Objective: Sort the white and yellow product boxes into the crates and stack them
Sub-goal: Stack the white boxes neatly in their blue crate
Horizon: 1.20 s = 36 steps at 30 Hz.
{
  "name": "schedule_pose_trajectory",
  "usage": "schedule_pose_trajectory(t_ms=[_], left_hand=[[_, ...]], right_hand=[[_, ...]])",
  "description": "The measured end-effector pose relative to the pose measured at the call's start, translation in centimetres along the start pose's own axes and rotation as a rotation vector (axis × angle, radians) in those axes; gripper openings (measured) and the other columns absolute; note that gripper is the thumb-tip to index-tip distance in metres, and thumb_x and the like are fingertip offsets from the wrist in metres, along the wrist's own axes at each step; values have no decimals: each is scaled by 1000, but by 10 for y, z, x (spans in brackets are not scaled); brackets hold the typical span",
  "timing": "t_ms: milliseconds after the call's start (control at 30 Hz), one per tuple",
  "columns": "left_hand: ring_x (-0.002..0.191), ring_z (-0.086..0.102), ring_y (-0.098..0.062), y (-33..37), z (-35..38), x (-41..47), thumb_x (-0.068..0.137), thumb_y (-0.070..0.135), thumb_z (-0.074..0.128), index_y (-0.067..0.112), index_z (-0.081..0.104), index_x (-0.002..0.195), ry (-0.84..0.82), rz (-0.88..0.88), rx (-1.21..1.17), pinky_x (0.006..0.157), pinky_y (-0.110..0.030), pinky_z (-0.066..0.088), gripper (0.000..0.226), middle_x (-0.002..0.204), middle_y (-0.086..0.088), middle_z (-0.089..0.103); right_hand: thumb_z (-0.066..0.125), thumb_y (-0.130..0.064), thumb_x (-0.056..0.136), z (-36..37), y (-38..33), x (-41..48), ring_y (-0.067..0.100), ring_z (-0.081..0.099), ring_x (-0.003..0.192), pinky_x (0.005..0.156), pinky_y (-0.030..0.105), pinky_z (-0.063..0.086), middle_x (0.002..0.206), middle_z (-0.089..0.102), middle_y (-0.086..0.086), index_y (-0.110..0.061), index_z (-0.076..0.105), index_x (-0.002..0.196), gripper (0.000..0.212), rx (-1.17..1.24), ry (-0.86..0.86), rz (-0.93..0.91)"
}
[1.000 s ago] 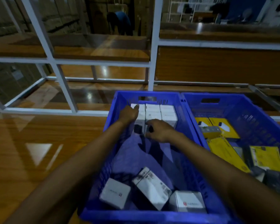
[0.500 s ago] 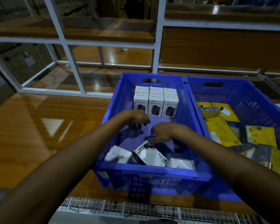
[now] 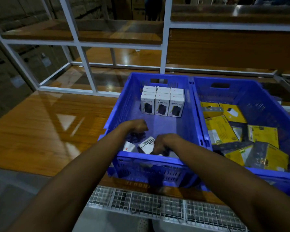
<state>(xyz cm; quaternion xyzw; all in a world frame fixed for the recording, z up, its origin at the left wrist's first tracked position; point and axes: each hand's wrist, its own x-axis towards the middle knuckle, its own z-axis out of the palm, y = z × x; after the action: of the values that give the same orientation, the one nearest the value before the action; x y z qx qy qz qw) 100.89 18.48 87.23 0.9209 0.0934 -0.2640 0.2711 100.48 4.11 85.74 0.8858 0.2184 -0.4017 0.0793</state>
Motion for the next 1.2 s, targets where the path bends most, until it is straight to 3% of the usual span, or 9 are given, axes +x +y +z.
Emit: schedule_pose_trajectory(t_ms=[167, 267, 500, 600, 667, 833, 933, 1067, 1200], left_hand=[[86, 62, -33, -3, -5, 5, 95, 9, 49, -6, 66, 102, -13, 43, -94, 80, -39, 52, 23, 110, -25, 66], [82, 61, -31, 5, -13, -1, 99, 10, 48, -4, 63, 114, 30, 78, -230, 70, -37, 53, 26, 102, -21, 62], [62, 55, -15, 10, -38, 1, 98, 28, 48, 11, 68, 94, 288, 99, -974, 53, -23, 40, 27, 79, -6, 63], [85, 68, -27, 8, -40, 4, 96, 38, 51, 12, 70, 98, 273, 131, -1173, 81, -40, 57, 32, 93, -12, 73], [94, 64, -30, 8, -42, 5, 95, 40, 52, 11, 68, 109, 232, 149, -1244, 99, -51, 48, 36, 104, -14, 68], [108, 54, -34, 6, -43, 9, 93, 32, 56, 2, 60, 128, 134, 212, -1418, 109, -51, 39, 47, 119, -20, 58], [115, 56, -39, 4, -43, 15, 93, 24, 58, 1, 62, 123, 152, 264, -1449, 112, -53, 37, 38, 130, -24, 59], [120, 57, -45, 2, -40, 25, 71, 36, 80, -1, 66, 119, 268, 343, -1395, 107, -61, 39, 62, 121, -24, 66], [100, 63, -36, 4, -38, 24, 80, 29, 78, -3, 66, 111, 312, 377, -1379, 96, -51, 49, 46, 115, -22, 69]], right_hand=[[60, -66, 67, -1, 7, 0, 26, 59, 61, 60, 35, 53, 75, 71, 7, -11, 69, 80, 58, 174, 130, -72], [52, -70, 75, -9, 9, -5, 24, 54, 66, 62, 33, 44, 80, 61, 5, -18, 59, 80, 53, 287, 236, -88], [41, -52, 97, -38, 12, -14, 23, 58, 84, 73, 36, 41, 102, 64, 10, -27, 59, 83, 34, 809, 482, -201], [38, -41, 100, -45, 12, -21, 19, 59, 78, 73, 34, 43, 86, 68, 3, -25, 60, 83, 33, 1292, 488, -244], [36, -39, 99, -49, 14, -18, 19, 56, 67, 64, 30, 41, 70, 68, 0, -19, 61, 85, 35, 1516, 447, -245], [36, -40, 95, -57, 19, -12, 26, 60, 67, 54, 28, 47, 79, 70, 9, -15, 65, 102, 38, 1856, 320, -261], [39, -31, 95, -59, 22, -12, 30, 63, 72, 60, 34, 53, 82, 70, 13, -12, 69, 96, 36, 1965, 300, -285], [43, -31, 99, -59, 26, -7, 15, 46, 46, 51, 24, 35, 48, 49, -4, -19, 56, 75, 30, 1957, 477, -233], [51, -50, 97, -58, 26, -13, 18, 62, 71, 63, 29, 44, 80, 72, 0, -21, 72, 92, 36, 1819, 572, -265]])
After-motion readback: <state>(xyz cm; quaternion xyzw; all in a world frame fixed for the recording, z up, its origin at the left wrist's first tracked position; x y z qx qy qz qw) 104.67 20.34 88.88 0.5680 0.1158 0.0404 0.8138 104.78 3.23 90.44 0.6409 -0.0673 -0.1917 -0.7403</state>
